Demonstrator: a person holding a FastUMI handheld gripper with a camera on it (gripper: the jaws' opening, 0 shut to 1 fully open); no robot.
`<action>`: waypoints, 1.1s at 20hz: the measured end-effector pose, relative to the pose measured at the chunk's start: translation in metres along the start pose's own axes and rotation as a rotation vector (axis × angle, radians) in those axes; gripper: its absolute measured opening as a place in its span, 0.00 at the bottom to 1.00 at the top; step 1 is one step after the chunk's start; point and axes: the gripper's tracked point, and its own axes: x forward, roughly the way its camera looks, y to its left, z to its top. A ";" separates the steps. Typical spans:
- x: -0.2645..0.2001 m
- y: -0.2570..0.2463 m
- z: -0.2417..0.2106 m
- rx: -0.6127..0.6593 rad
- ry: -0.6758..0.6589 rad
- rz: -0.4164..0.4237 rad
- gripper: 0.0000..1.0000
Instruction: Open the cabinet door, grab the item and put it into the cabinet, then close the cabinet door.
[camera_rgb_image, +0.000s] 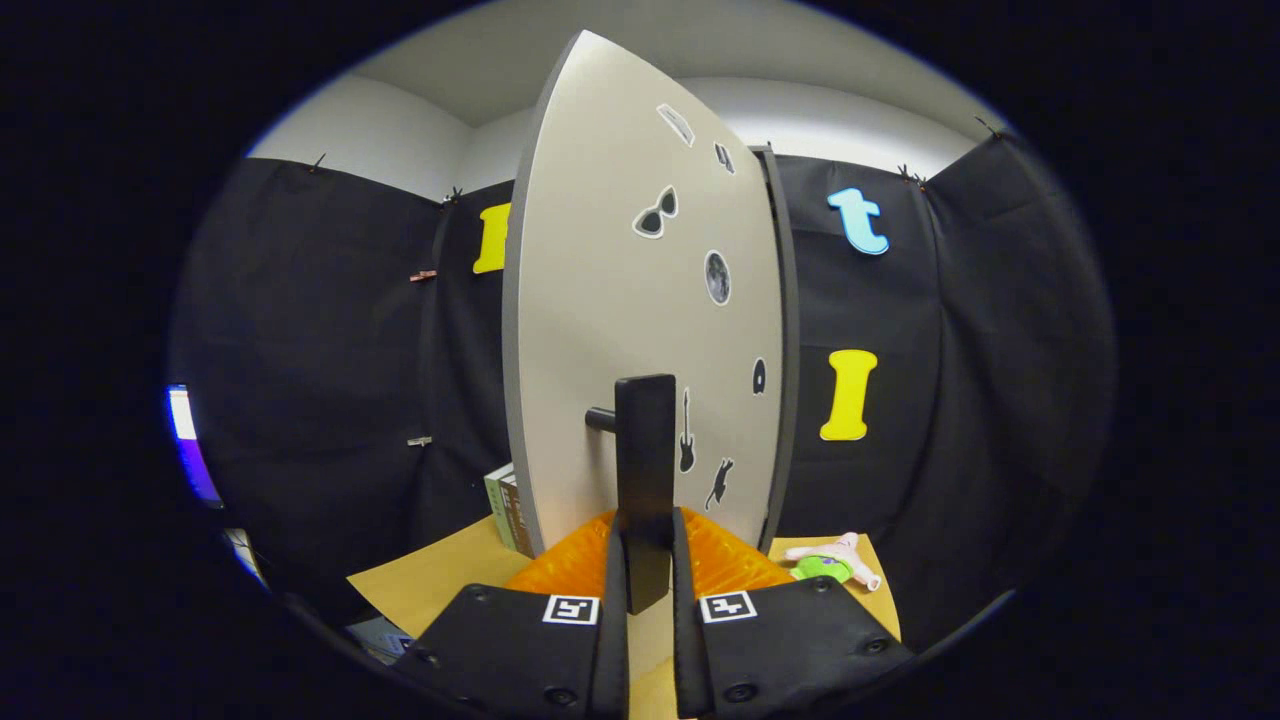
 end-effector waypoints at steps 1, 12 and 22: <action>-0.002 -0.007 0.000 -0.002 -0.001 -0.026 0.22; -0.006 -0.042 0.001 -0.008 0.004 -0.144 0.21; -0.012 -0.056 -0.001 0.013 0.011 -0.185 0.16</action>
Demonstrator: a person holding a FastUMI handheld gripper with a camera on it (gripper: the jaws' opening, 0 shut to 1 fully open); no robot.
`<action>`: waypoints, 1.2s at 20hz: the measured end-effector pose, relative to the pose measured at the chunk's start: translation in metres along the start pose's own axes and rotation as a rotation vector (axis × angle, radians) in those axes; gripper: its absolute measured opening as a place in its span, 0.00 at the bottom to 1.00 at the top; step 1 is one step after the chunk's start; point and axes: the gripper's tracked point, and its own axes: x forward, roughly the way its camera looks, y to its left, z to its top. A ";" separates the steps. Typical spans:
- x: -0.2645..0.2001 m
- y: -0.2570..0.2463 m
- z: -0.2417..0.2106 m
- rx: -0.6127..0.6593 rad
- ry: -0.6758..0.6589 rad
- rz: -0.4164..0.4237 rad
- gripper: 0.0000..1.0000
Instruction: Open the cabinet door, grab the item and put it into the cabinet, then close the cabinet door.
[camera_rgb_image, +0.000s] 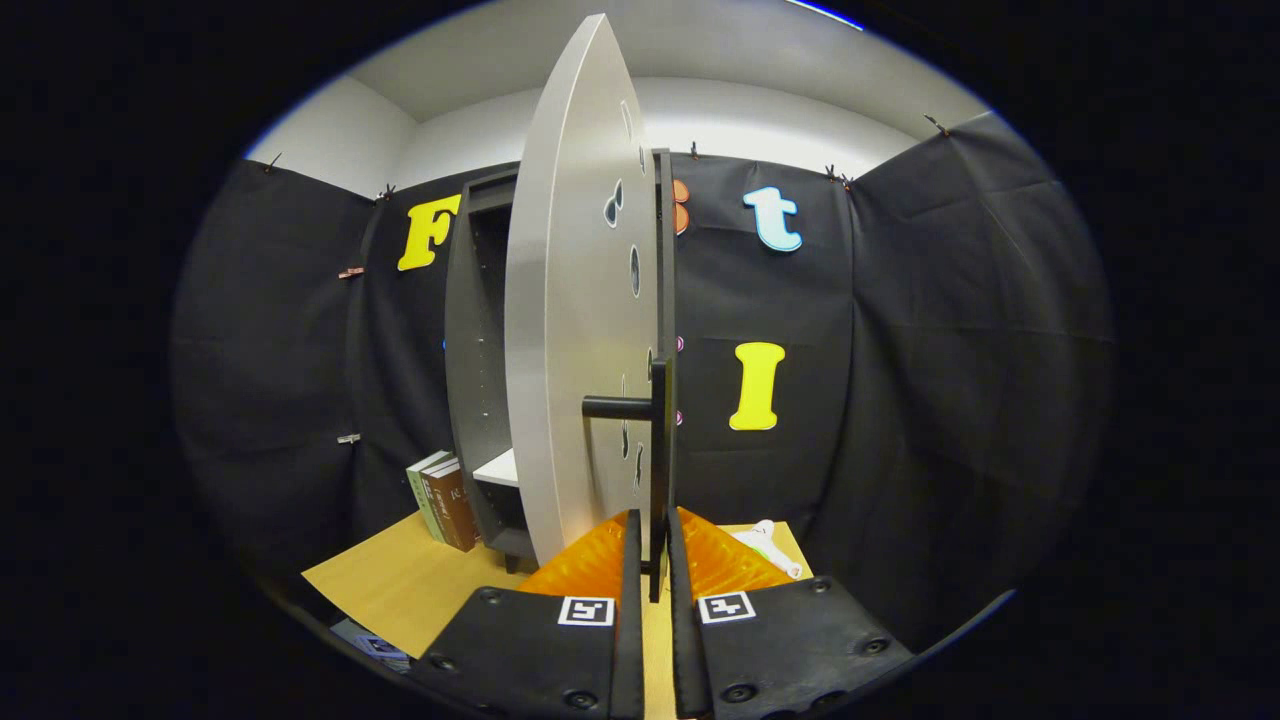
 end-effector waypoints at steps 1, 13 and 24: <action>0.000 0.001 -0.002 0.011 0.003 0.001 0.16; -0.018 0.032 -0.013 -0.099 0.028 0.087 0.16; 0.047 0.150 -0.144 -0.080 0.237 0.053 0.49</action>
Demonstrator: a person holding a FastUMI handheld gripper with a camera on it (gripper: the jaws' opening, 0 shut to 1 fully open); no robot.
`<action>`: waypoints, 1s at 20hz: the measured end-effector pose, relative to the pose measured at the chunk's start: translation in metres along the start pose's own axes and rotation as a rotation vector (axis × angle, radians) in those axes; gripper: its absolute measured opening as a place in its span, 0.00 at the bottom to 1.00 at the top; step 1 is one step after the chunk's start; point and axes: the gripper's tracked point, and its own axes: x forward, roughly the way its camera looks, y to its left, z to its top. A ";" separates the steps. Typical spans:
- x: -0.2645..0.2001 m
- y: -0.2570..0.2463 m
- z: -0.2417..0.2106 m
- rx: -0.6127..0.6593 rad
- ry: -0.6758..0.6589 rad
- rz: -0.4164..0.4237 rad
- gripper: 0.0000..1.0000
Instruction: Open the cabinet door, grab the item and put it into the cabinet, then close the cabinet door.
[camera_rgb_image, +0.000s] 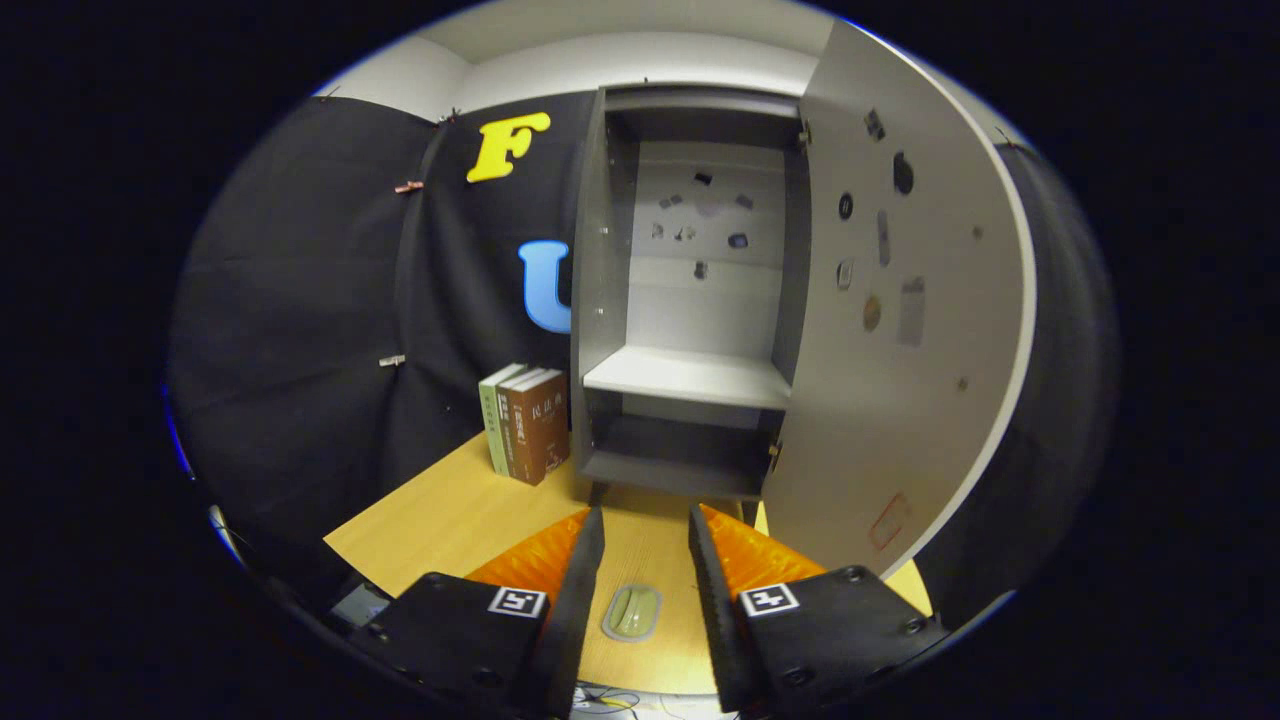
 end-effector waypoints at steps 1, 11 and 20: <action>0.009 0.000 -0.016 0.010 0.038 -0.015 0.58; 0.104 0.008 -0.166 0.085 0.370 -0.024 0.81; 0.170 0.006 -0.278 0.099 0.636 -0.015 0.78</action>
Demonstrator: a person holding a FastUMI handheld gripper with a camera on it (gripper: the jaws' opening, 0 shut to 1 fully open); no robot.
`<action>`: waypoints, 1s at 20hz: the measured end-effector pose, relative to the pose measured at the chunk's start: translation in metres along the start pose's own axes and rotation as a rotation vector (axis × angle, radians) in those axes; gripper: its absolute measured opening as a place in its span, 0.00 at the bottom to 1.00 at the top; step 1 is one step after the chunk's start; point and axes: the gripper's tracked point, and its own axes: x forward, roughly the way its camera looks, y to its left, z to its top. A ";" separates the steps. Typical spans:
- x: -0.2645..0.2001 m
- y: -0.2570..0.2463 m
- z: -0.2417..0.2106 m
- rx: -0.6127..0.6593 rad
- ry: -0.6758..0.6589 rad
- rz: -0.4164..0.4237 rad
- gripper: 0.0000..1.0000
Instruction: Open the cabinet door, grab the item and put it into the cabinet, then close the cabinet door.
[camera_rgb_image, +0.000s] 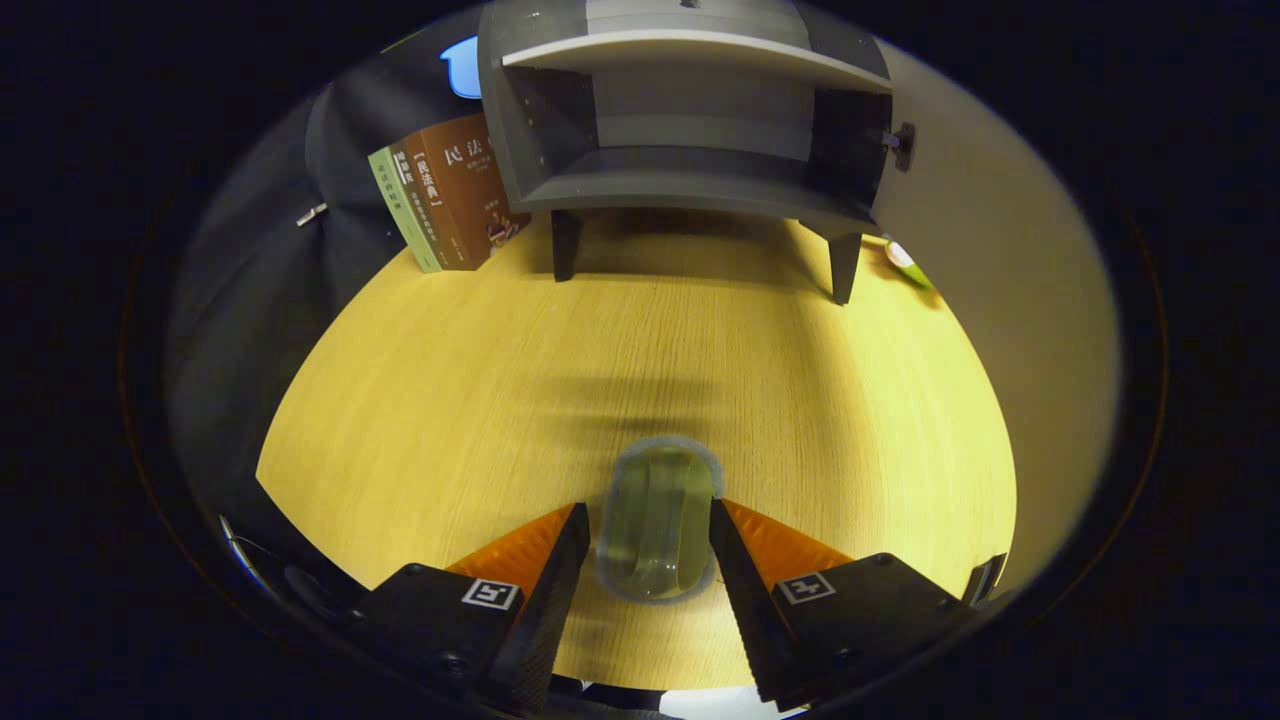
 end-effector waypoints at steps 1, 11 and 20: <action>0.008 -0.001 0.001 0.001 0.009 -0.008 0.78; 0.028 -0.013 -0.004 -0.027 0.079 -0.057 0.24; 0.014 -0.010 0.015 -0.108 0.074 -0.045 0.07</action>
